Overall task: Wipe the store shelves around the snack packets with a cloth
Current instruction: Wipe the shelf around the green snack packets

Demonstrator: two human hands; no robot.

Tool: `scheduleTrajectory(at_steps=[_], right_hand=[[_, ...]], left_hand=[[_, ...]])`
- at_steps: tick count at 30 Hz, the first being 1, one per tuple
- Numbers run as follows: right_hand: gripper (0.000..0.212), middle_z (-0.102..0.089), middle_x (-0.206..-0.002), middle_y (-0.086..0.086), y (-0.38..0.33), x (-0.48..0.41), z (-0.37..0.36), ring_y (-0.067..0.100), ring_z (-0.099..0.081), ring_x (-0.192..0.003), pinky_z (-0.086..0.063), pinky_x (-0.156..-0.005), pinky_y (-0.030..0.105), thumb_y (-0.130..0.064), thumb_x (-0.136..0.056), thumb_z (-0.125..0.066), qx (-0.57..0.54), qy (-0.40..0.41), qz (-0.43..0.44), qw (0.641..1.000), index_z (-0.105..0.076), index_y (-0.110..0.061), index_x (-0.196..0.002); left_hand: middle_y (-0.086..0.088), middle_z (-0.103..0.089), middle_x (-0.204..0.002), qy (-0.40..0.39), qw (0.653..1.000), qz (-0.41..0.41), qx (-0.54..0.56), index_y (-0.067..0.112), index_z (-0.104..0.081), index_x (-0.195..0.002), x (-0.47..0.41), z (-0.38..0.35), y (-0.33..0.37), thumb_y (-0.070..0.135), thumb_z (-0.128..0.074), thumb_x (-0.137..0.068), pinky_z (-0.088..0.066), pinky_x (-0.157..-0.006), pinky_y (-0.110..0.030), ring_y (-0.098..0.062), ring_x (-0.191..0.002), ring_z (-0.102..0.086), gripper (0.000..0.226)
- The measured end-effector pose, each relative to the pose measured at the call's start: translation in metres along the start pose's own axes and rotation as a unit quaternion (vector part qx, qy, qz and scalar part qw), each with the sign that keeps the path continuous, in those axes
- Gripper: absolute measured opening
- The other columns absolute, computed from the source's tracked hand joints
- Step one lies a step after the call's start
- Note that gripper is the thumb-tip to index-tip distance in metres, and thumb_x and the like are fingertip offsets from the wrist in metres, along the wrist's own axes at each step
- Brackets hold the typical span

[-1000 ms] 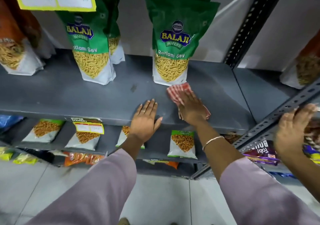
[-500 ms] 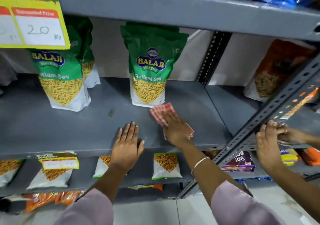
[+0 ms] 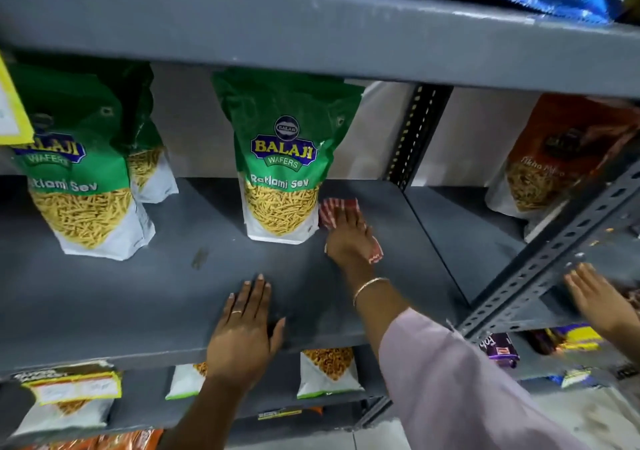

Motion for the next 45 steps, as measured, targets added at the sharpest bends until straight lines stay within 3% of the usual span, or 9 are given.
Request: scheduleTrajectory(at_steps=[5,17,23,30,34,38,41,43,45], right_hand=[[0.088,0.007,-0.163,-0.006,-0.008,-0.043,0.009,0.017,0.004,-0.151,-0.011,-0.119,0.044,-0.02,-0.08,-0.053,0.011,-0.057,0.006,0.998,-0.003,-0.036,-0.151],[0.069,0.002,-0.162,0.012,0.057,-0.006,0.034,0.031,0.004,-0.15,0.004,-0.119,0.053,-0.025,-0.096,-0.037,-0.026,0.004,-0.243,0.97,-0.001,-0.007,-0.152],[0.062,0.001,-0.16,0.022,0.071,0.07,0.038,0.035,0.003,-0.149,0.002,-0.121,0.046,-0.012,-0.096,-0.03,-0.016,0.023,-0.287,0.958,-0.002,0.005,-0.149],[0.052,-0.037,-0.151,0.021,0.03,0.16,0.05,0.03,-0.032,-0.142,-0.026,-0.118,0.036,-0.01,-0.095,-0.04,-0.001,-0.004,-0.191,0.982,-0.028,0.002,-0.144],[0.019,-0.065,-0.112,0.022,0.014,0.172,0.083,0.03,-0.063,-0.104,-0.05,-0.073,0.022,0.001,-0.088,-0.052,-0.229,-0.023,-0.179,0.956,-0.061,-0.001,-0.105],[0.065,-0.061,-0.13,0.013,0.068,0.151,0.12,0.034,-0.06,-0.116,-0.052,-0.091,0.034,-0.005,-0.08,-0.058,-0.214,0.047,-0.214,0.952,-0.039,-0.016,-0.141],[0.051,-0.048,-0.143,0.012,0.086,0.157,0.099,0.031,-0.049,-0.128,-0.046,-0.061,-0.003,0.0,-0.095,-0.042,-0.225,-0.047,-0.211,0.95,-0.034,-0.005,-0.145],[0.041,-0.045,-0.145,0.017,0.069,0.168,0.092,0.032,-0.045,-0.131,-0.033,-0.037,-0.005,-0.006,-0.103,-0.03,-0.22,-0.07,-0.167,0.959,-0.039,-0.002,-0.143],[0.043,-0.042,-0.149,0.013,0.043,0.175,0.08,0.029,-0.04,-0.136,-0.045,-0.058,-0.003,-0.009,-0.103,-0.032,-0.243,-0.121,-0.108,0.956,-0.036,-0.011,-0.146]], left_hand=[[-0.013,-0.059,-0.129,0.005,1.0,-0.003,-0.001,0.002,-0.064,-0.121,0.0,0.0,0.0,0.048,-0.002,-0.098,-0.009,-0.109,-0.026,-0.031,-0.115,-0.059,0.081],[-0.016,-0.062,-0.124,0.014,1.0,0.003,0.007,-0.002,-0.065,-0.116,0.001,0.008,0.003,0.044,-0.005,-0.098,-0.009,-0.11,-0.026,-0.034,-0.109,-0.063,0.078],[-0.018,-0.061,-0.125,0.004,1.0,0.014,-0.002,-0.002,-0.065,-0.115,0.003,0.007,0.006,0.035,-0.035,-0.081,-0.026,-0.101,-0.039,-0.035,-0.112,-0.061,0.06],[-0.019,-0.064,-0.121,0.005,1.0,0.022,0.003,-0.003,-0.068,-0.112,0.007,0.014,0.01,0.033,-0.034,-0.081,-0.046,-0.094,-0.048,-0.034,-0.108,-0.063,0.058],[-0.02,-0.065,-0.119,-0.002,1.0,0.016,0.011,-0.004,-0.068,-0.11,0.006,0.013,0.01,0.033,-0.033,-0.082,-0.047,-0.091,-0.049,-0.035,-0.106,-0.064,0.058],[-0.021,-0.064,-0.12,0.002,1.0,0.004,0.018,-0.004,-0.067,-0.111,0.007,0.012,0.01,0.034,-0.033,-0.083,-0.046,-0.092,-0.05,-0.036,-0.108,-0.063,0.058],[-0.021,-0.064,-0.12,0.013,1.0,-0.002,0.019,-0.005,-0.067,-0.111,0.006,0.011,0.01,0.033,-0.034,-0.084,-0.046,-0.092,-0.05,-0.037,-0.108,-0.063,0.057],[-0.02,-0.064,-0.121,0.015,1.0,-0.001,0.018,-0.004,-0.067,-0.111,0.006,0.01,0.009,0.033,-0.033,-0.083,-0.046,-0.093,-0.049,-0.036,-0.108,-0.062,0.057],[-0.02,-0.063,-0.121,0.014,1.0,-0.002,0.016,-0.004,-0.067,-0.112,0.006,0.01,0.01,0.033,-0.032,-0.083,-0.045,-0.094,-0.048,-0.036,-0.109,-0.062,0.058]])
Point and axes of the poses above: each hand's wrist, its own x-axis away from the middle knuckle, its own z-axis out of the back of the hand, y = z × x, the point moved 7 cm from there along -x, towards the middle knuckle
